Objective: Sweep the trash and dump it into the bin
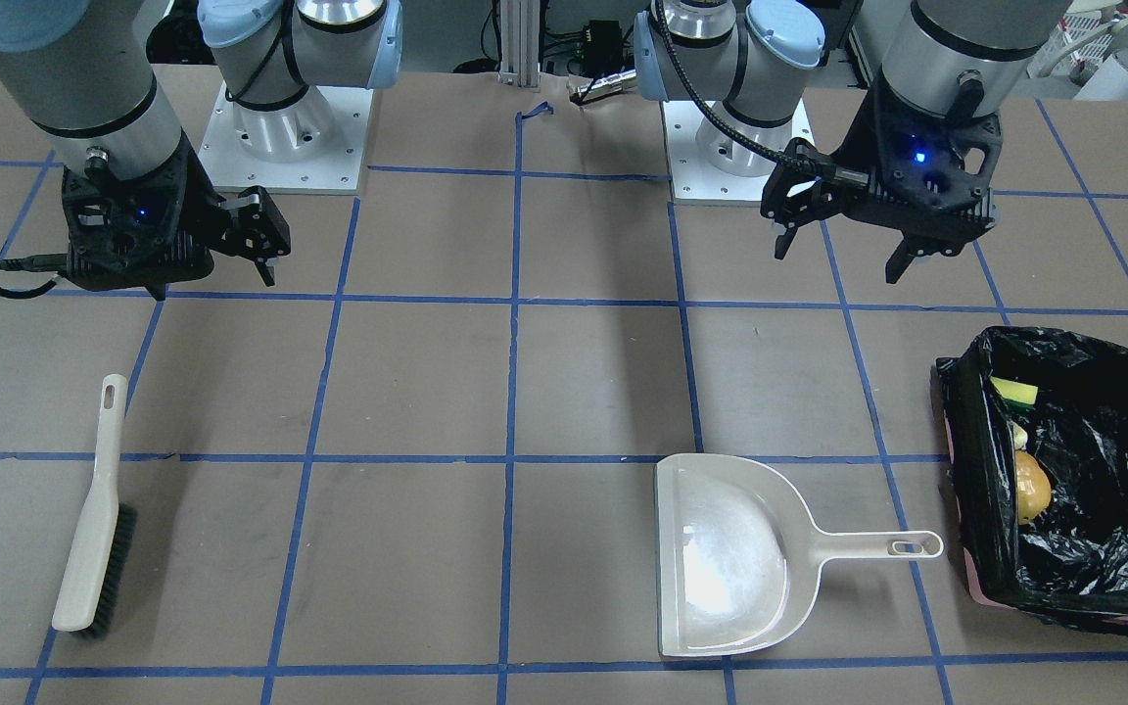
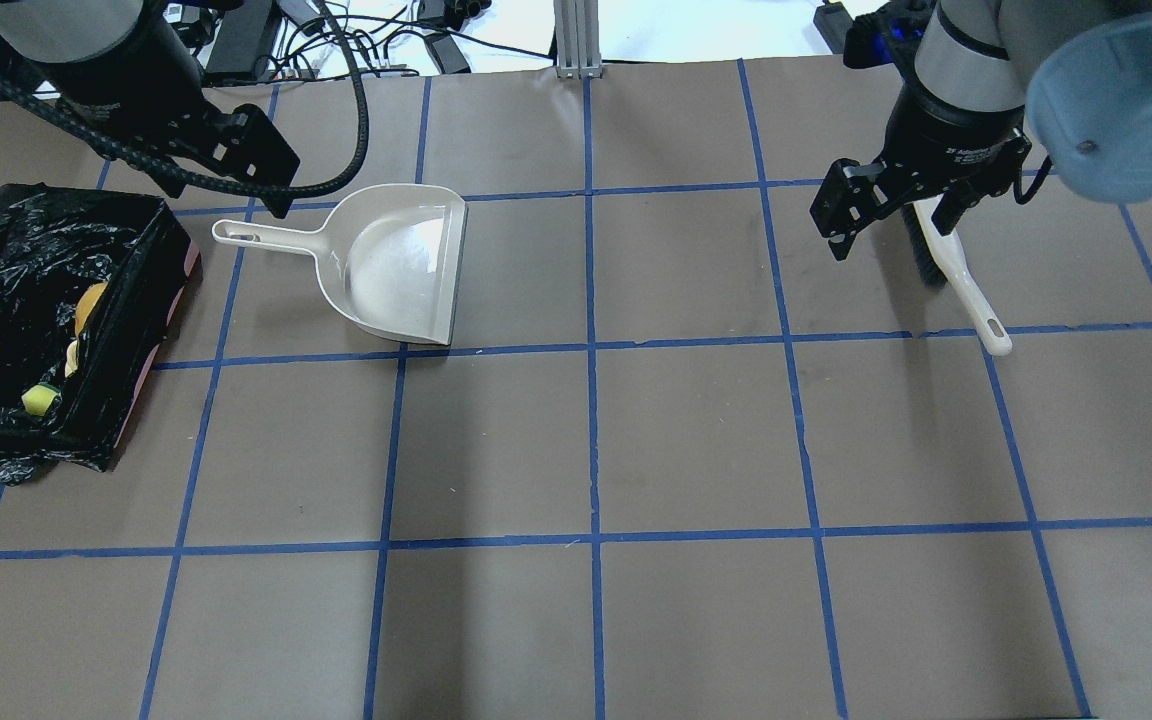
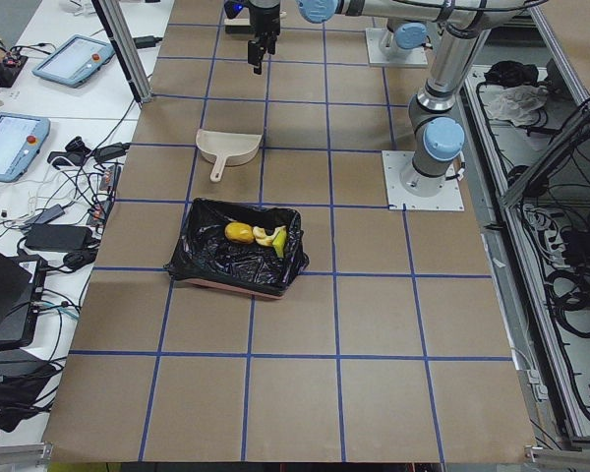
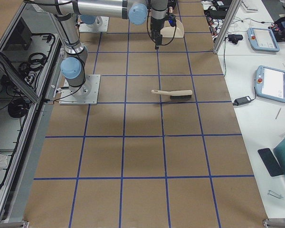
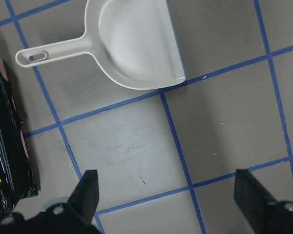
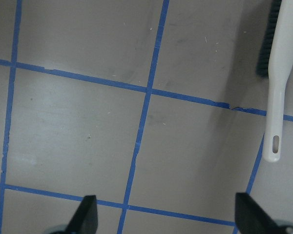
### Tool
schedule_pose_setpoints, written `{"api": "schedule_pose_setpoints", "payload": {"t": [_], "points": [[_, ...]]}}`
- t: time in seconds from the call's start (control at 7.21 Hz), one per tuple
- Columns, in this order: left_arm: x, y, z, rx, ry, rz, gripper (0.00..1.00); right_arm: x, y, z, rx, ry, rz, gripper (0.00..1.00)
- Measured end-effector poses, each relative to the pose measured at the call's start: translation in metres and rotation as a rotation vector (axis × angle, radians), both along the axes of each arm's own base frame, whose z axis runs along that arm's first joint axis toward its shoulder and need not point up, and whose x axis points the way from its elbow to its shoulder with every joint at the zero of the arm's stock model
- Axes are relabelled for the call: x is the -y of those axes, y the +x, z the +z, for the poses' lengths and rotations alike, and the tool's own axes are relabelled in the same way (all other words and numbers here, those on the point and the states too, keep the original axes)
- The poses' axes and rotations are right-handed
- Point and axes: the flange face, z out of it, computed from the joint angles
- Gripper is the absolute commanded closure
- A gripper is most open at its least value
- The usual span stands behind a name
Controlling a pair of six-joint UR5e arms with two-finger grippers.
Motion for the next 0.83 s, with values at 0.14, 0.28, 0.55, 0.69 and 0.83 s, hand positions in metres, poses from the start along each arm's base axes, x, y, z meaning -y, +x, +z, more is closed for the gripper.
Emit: {"api": "schedule_pose_setpoints", "payload": {"t": [0.14, 0.28, 0.55, 0.69, 0.83], "points": [[-0.0060, 0.0034, -0.0026, 0.020, 0.005, 0.045, 0.00, 0.0001, -0.0002, -0.0002, -0.002, -0.001, 0.001, 0.00], [-0.0095, 0.0044, -0.0038, 0.027, 0.003, 0.069, 0.00, 0.0002, -0.0002, -0.0002, -0.002, -0.003, 0.001, 0.00], [-0.0106, 0.0041, -0.0044, 0.019, -0.005, 0.112, 0.00, 0.0004, -0.0003, -0.0001, -0.003, -0.005, 0.000, 0.00], [-0.0106, 0.0036, -0.0046, 0.013, -0.006, 0.124, 0.00, 0.0005, -0.0003, 0.0000, -0.003, -0.005, -0.001, 0.00], [-0.0105, 0.0032, -0.0049, 0.006, -0.007, 0.130, 0.00, 0.0006, -0.0003, 0.0000, -0.003, -0.006, -0.001, 0.00]]}}
